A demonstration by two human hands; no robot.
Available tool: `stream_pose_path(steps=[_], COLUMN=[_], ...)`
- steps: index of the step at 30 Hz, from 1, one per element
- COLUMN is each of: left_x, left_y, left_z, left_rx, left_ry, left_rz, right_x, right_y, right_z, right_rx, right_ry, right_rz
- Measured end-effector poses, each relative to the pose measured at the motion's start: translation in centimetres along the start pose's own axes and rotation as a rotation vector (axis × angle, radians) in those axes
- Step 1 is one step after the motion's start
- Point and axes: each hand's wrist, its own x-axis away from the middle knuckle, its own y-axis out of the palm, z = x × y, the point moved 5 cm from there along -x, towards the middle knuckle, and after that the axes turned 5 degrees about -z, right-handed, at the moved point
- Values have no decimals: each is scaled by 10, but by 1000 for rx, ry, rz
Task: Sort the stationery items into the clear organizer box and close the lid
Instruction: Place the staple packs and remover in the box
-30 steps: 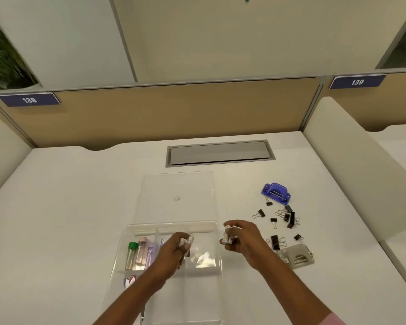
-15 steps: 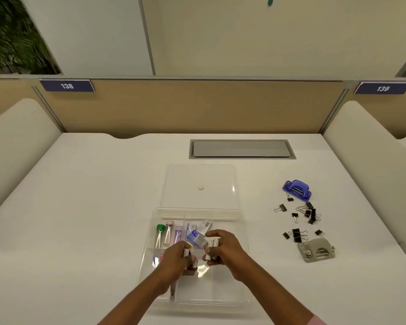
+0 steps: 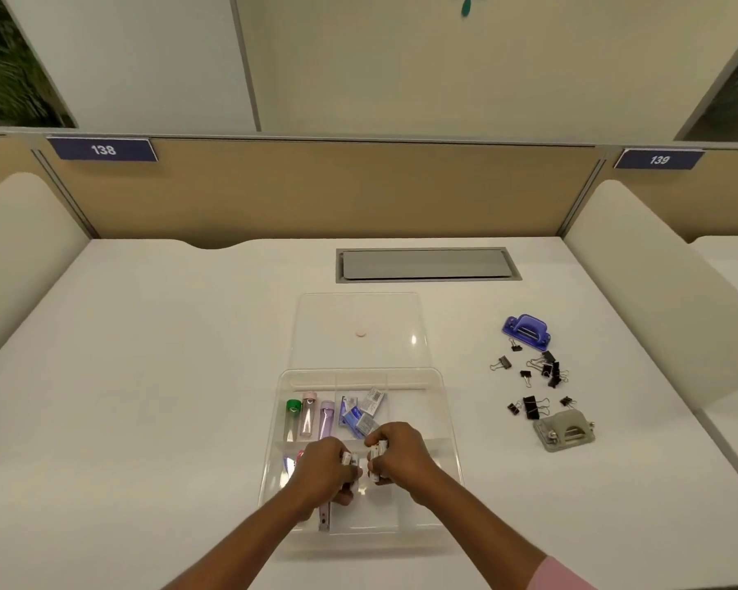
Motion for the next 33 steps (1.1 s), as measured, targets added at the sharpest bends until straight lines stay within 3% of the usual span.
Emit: stream_pose_path(steps=[10, 20, 33], left_x=[-1, -11, -30], left_y=[4, 1, 29], left_z=[15, 19, 102], left_rx=[-192, -227, -68], left_ry=[0, 40, 314], left_rz=[18, 39, -65], right_x=[-2, 0, 16], right_y=[4, -13, -93], right_z=[1, 2, 22], right_rx=[161, -77, -343], right_ry=[20, 25, -55], right_rz=[-1, 13, 205])
